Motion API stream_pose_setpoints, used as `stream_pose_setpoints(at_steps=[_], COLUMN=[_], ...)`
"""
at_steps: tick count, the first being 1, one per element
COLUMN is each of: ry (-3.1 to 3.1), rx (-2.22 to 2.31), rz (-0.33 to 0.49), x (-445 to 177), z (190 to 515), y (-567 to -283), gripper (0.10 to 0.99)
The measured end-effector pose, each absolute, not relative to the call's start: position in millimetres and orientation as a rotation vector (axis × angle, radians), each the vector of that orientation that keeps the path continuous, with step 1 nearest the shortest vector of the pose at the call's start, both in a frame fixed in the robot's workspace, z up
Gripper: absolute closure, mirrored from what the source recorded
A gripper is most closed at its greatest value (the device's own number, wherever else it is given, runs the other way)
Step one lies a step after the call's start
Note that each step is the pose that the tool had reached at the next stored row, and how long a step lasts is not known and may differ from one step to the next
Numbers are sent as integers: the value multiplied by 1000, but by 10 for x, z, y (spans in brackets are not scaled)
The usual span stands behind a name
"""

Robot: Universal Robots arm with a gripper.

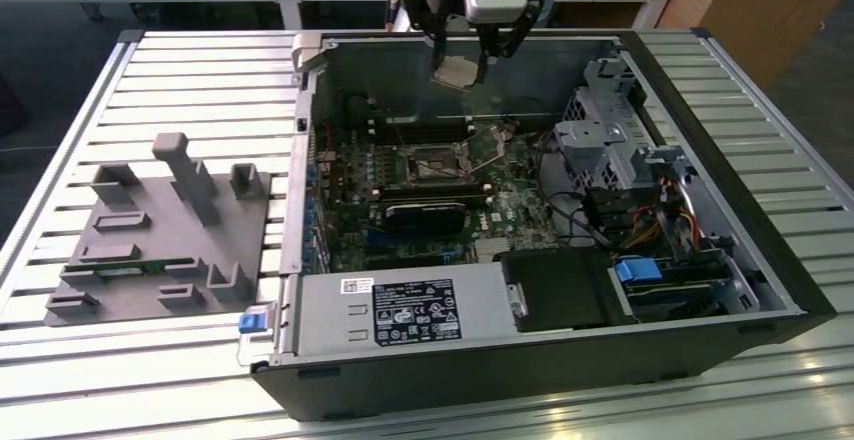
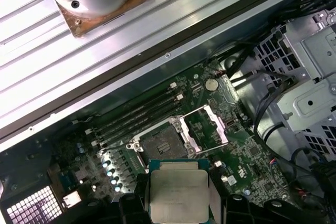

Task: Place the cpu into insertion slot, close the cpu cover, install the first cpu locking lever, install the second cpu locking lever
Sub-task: 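Place the cpu into insertion slot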

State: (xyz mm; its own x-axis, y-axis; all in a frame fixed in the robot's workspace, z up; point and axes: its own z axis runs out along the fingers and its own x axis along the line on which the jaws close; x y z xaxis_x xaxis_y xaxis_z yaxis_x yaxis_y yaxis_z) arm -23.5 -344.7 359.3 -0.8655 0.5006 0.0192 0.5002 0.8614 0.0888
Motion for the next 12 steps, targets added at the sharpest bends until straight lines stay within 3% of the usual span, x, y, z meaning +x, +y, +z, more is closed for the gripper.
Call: stream_pose_setpoints(at_steps=[12], ry=[2994], rx=[915], rz=[141], x=[-235], z=[3589], y=[-3445], gripper=[549])
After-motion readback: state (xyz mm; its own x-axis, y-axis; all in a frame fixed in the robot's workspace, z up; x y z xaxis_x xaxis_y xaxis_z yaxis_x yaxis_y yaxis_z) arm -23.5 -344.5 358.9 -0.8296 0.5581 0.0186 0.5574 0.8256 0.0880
